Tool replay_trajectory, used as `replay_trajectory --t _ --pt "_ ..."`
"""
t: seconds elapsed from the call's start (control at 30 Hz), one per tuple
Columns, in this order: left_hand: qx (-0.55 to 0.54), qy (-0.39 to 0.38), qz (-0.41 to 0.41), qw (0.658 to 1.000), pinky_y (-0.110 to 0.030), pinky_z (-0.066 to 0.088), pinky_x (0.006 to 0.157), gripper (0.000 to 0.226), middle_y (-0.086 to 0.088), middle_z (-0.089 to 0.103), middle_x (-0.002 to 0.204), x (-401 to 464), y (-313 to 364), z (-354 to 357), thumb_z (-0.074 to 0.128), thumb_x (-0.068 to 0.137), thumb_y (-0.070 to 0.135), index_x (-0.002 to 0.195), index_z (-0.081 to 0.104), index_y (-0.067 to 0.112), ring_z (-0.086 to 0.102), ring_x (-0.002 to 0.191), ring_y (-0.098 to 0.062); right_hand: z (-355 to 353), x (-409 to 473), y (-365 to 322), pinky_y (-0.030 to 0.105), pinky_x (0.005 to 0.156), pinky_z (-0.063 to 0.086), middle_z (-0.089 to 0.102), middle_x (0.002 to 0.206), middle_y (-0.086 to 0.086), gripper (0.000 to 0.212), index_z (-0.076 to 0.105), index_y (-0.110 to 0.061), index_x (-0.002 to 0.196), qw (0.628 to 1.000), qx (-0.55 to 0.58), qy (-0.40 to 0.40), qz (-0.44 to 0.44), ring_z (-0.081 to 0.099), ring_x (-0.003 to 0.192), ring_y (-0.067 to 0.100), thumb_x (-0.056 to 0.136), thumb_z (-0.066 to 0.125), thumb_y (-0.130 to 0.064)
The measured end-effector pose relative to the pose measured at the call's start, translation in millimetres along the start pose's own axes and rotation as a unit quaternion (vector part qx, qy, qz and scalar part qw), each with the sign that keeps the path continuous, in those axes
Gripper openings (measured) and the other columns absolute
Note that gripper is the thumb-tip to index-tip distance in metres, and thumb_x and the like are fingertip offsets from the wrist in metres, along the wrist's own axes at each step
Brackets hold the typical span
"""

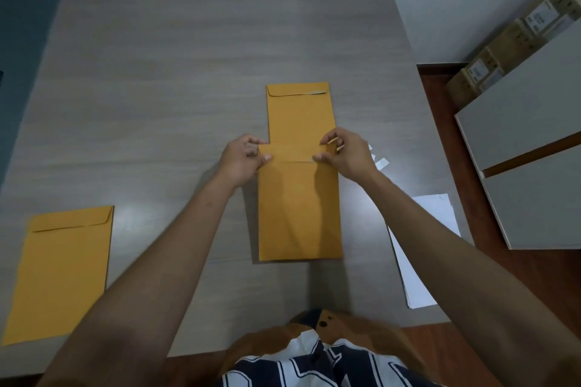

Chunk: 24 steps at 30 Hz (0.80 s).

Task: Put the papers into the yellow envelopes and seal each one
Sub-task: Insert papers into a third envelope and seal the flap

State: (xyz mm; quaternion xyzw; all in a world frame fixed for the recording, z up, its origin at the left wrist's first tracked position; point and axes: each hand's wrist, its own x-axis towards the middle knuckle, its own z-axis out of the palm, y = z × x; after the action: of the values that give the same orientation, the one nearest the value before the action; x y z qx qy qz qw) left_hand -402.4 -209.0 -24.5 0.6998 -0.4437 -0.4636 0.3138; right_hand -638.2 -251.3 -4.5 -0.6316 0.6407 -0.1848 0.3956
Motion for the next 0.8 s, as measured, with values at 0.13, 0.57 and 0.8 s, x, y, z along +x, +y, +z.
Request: replay_trajectory --t 0.13,0.57,0.8 --pt "-0.007 0.045 -0.004 0.999 -0.043 0.059 0.078 0.024 -0.005 0.066 0.075 49.0 23.8 0.6 0.08 0.078 0.013 0.089 0.064 0.027 0.066 0.081 -0.023 -12.2 48.7 -14.7 0.023 0.071 0.039 0.064 0.102 0.005 0.033 0.07 -0.019 0.097 1.0 0.002 0.029 0.004 0.053 0.091 0.016 0.069 0.086 -0.027" --pt "0.07 0.152 -0.003 0.986 -0.007 0.042 0.061 0.029 0.013 0.048 0.066 176.0 58.6 23.8 0.081 0.074 0.009 0.1 0.068 0.01 0.049 0.061 -0.004 -1.6 193.7 -14.2 0.025 0.081 0.046 0.061 0.114 0.009 0.034 0.071 -0.021 0.098 0.996 -0.051 0.07 -0.004 0.058 0.103 0.019 0.068 0.086 -0.027" --pt "0.119 0.157 0.002 0.98 -0.023 0.045 0.073 0.028 -0.003 0.059 0.09 199.4 43.6 32.9 0.079 0.078 0.011 0.103 0.066 0.012 0.052 0.08 -0.013 14.0 209.5 -1.1 0.012 0.08 0.04 0.049 0.115 0.004 0.033 0.068 -0.017 0.109 0.995 -0.066 0.072 -0.011 0.048 0.101 0.013 0.078 0.079 -0.021"
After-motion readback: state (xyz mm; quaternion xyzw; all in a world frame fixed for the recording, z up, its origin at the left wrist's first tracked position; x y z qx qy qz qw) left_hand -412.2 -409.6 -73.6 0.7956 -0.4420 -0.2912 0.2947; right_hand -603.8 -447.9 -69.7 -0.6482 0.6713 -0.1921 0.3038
